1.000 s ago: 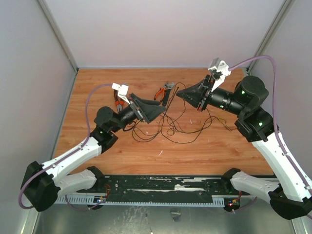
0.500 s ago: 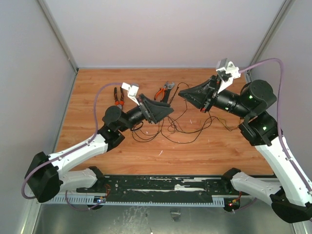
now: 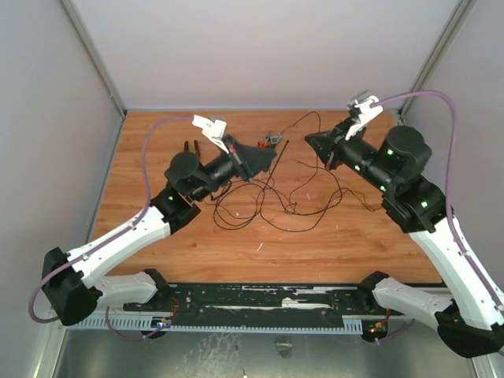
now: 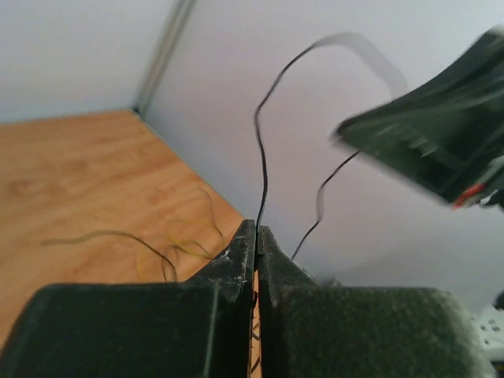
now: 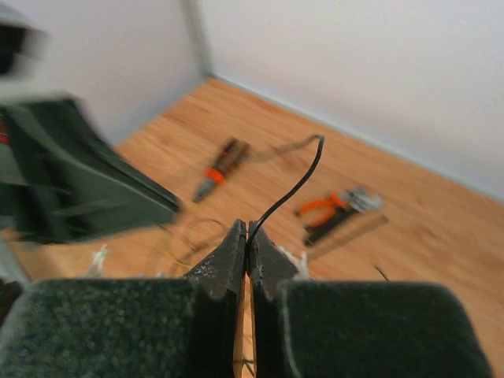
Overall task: Zip-tie the wires
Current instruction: Straighten the cable at the center of the board.
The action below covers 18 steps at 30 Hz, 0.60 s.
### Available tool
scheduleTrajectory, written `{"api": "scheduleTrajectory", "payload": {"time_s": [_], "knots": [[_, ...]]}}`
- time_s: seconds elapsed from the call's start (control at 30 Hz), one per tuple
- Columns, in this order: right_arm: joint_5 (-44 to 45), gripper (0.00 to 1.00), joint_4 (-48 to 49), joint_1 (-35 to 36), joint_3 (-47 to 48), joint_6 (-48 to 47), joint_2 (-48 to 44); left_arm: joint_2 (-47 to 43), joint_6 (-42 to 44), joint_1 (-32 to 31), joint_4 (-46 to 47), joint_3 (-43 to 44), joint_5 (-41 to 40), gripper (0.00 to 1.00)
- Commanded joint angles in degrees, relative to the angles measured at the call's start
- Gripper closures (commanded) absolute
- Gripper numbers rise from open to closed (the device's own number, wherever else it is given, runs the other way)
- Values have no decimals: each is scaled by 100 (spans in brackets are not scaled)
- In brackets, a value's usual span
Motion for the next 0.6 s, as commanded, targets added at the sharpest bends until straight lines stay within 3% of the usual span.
{"api": "scheduleTrajectory", "payload": {"time_s": [0.0, 0.33, 0.57], "knots": [[2191, 100, -944, -12, -11, -316, 293, -108, 942, -31, -1195, 889, -726, 100], [4796, 100, -1547, -69, -449, -702, 306, 1339, 1223, -792, -1435, 2046, -852, 100], [5128, 99, -1521, -511, -968, -855, 238, 1974, 1058, -893, -1588, 2307, -1247, 100]]}}
